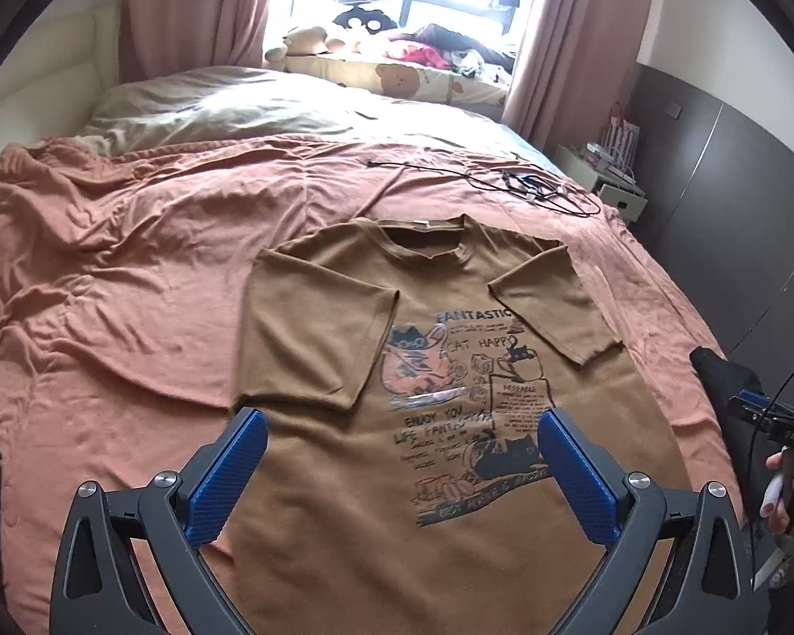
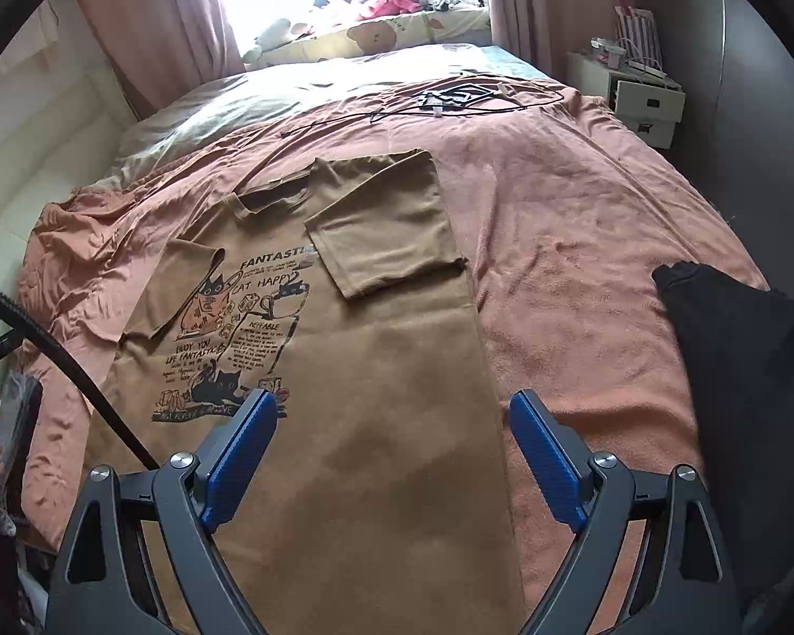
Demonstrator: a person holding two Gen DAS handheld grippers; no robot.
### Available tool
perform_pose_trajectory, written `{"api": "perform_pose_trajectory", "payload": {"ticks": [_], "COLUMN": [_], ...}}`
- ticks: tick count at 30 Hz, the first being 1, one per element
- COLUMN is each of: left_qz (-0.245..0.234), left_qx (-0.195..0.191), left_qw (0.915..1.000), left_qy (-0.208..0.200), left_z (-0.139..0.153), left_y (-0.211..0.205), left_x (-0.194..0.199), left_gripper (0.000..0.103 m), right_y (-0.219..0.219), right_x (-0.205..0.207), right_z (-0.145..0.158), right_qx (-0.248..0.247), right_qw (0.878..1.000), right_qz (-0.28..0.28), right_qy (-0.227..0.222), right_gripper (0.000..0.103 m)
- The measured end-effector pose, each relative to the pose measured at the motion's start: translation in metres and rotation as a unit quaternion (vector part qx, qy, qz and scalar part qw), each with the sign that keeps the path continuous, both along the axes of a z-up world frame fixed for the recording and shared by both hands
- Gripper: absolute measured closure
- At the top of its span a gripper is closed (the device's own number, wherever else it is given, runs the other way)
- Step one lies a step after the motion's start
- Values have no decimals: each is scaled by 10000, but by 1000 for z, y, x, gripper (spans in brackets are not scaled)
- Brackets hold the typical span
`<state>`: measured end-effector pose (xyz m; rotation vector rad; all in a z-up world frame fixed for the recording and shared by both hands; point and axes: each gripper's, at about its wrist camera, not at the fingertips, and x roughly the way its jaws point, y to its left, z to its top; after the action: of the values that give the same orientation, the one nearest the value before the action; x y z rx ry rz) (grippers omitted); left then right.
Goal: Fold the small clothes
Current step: 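Lift both grippers off the shirt and move them to its hem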
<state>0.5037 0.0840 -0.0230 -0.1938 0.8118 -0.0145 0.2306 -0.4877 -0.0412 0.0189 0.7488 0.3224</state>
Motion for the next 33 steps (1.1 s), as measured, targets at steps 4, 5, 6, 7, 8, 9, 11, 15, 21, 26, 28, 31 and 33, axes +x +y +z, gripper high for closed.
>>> {"api": "perform_pose_trajectory", "payload": {"ticks": [4, 5, 6, 7, 8, 9, 11, 15, 21, 26, 28, 31, 33], "left_qz": [156, 181, 200, 223, 248, 274, 313, 406, 505, 550, 600, 710, 816], "left_qx": [103, 97, 83, 84, 110, 133, 120, -73, -292, -548, -731, -1035, -1198], "left_qw": [9998, 9998, 9997, 9997, 9996, 9995, 9994, 9991, 9982, 9966, 9950, 9912, 9882], "left_qy": [-79, -85, -80, -71, -62, -54, -45, -7, 119, 290, 316, 431, 495], "left_z": [4, 4, 3, 3, 2, 1, -3, -12, -33, -59, -70, -88, -98], "left_y": [20, 25, 30, 34, 38, 41, 48, 60, 68, 67, 67, 70, 73], "left_x": [-32, -39, -47, -56, -64, -70, -87, -118, -155, -182, -193, -206, -213], "left_gripper": [0, 0, 0, 0, 0, 1, 0, 1, 2, 10, 14, 25, 31], "right_y": [-11, -15, -17, -20, -24, -27, -34, -50, -71, -88, -95, -104, -110], "right_x": [-11, -14, -17, -21, -23, -27, -31, -43, -59, -70, -73, -76, -77], "right_z": [-2, -2, -3, -4, -5, -6, -8, -15, -30, -44, -50, -60, -68], "right_qx": [2, -3, -20, -35, -45, -43, -9, 53, 99, 208, 247, 319, 384], "right_qw": [10000, 10000, 10000, 10000, 10000, 10000, 10000, 9999, 9998, 9997, 9996, 9994, 9991], "right_qz": [-21, -28, -30, -32, -39, -46, -58, -105, -63, -20, 12, 26, 7], "right_qy": [8, 13, 12, 8, 21, 45, 63, 78, 144, 155, 143, 164, 181], "right_gripper": [14, 14, 14, 14, 14, 14, 14, 14, 14, 14, 14, 14, 14]}}
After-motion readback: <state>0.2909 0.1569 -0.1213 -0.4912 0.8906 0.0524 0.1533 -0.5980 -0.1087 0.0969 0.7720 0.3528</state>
